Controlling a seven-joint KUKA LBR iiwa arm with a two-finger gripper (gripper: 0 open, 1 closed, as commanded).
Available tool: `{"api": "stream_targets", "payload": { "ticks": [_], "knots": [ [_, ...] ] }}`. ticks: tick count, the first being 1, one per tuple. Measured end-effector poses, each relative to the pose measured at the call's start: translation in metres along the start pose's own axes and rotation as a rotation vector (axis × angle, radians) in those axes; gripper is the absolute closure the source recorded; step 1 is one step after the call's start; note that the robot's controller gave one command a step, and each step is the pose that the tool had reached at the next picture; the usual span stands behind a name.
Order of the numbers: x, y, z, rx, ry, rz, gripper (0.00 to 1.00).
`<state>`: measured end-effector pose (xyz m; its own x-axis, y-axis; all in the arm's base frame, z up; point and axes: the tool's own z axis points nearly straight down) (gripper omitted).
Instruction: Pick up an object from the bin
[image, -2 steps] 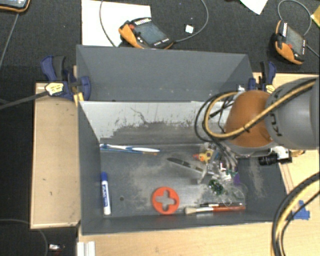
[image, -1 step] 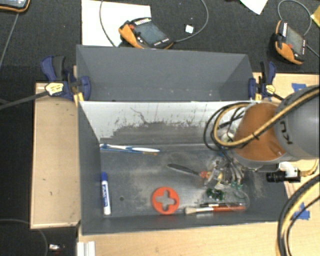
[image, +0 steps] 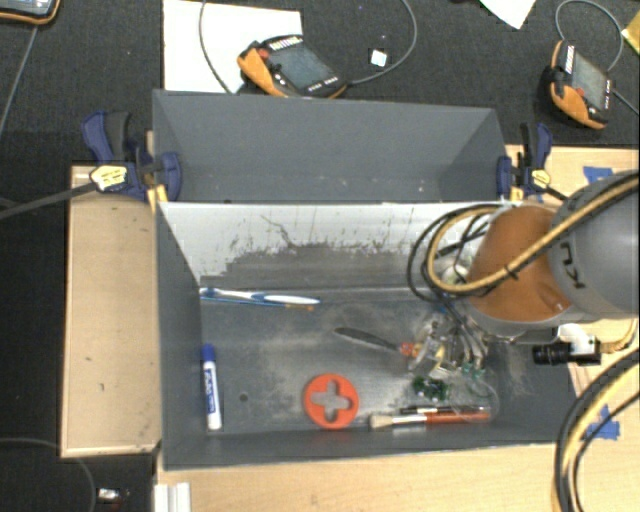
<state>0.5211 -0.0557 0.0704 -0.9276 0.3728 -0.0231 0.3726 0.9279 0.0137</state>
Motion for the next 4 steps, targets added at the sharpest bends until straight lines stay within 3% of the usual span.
{"api": "stream_targets", "payload": {
  "ticks": [1, 4],
  "knots": [
    [0.001, 0.000, -0.019, 0.001, 0.004, 0.000, 1.00],
    [-0.002, 0.001, -0.072, -0.002, -0.005, -0.003, 1.00]
  ]
}}
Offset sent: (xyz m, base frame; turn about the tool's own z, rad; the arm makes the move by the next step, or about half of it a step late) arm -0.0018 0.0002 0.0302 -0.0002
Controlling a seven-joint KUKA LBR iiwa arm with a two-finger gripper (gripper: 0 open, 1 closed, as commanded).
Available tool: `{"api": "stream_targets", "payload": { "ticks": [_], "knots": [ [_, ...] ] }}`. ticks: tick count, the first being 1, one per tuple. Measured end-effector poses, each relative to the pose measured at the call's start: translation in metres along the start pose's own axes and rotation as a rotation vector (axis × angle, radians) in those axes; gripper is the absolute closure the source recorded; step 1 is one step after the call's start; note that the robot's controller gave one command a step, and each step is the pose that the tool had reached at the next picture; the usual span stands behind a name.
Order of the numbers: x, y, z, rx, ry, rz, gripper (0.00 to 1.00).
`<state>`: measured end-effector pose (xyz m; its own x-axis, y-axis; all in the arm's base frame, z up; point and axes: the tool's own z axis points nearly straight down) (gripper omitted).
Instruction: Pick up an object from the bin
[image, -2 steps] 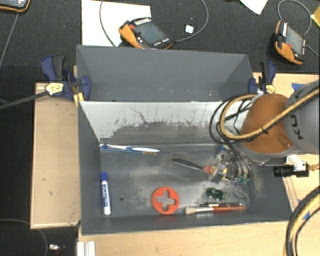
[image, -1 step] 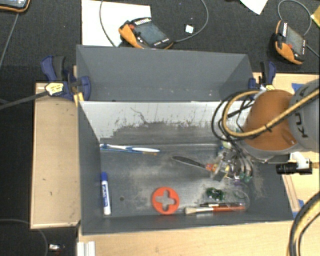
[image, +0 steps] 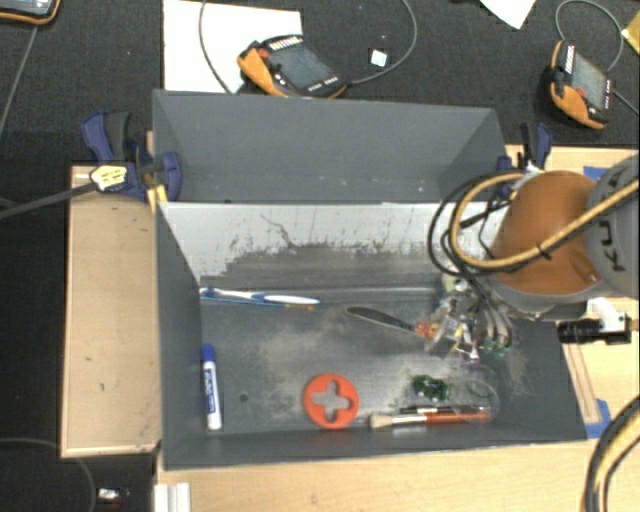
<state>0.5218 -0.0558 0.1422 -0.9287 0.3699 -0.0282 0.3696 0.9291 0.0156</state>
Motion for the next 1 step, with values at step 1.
{"api": "stream_targets", "payload": {
  "ticks": [1],
  "knots": [
    [-0.0005, 0.0002, -0.0120, 0.000, -0.001, -0.001, 1.00]
  ]
}}
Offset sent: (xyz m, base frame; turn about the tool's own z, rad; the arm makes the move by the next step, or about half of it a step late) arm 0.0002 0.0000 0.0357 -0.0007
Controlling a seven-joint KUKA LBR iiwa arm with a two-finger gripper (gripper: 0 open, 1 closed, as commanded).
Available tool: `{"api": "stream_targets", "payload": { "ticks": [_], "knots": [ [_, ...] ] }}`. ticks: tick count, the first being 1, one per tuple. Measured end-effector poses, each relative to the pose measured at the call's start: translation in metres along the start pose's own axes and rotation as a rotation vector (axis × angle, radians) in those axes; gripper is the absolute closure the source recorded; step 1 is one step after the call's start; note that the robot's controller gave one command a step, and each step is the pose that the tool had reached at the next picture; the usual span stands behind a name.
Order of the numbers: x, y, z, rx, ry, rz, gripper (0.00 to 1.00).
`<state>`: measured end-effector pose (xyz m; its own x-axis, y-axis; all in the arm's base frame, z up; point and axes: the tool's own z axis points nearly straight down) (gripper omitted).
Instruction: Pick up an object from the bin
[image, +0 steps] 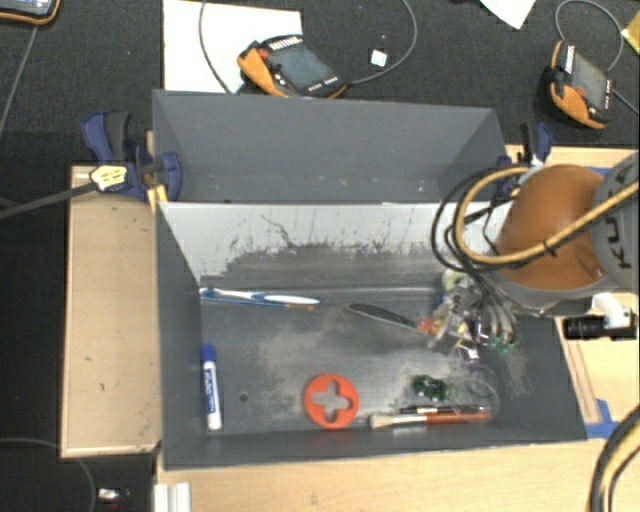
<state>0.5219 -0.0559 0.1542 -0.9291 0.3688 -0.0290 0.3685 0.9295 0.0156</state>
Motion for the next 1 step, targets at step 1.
{"api": "stream_targets", "payload": {
  "ticks": [1],
  "knots": [
    [-0.0009, 0.0004, -0.0169, -0.001, -0.002, -0.001, 1.00]
  ]
}}
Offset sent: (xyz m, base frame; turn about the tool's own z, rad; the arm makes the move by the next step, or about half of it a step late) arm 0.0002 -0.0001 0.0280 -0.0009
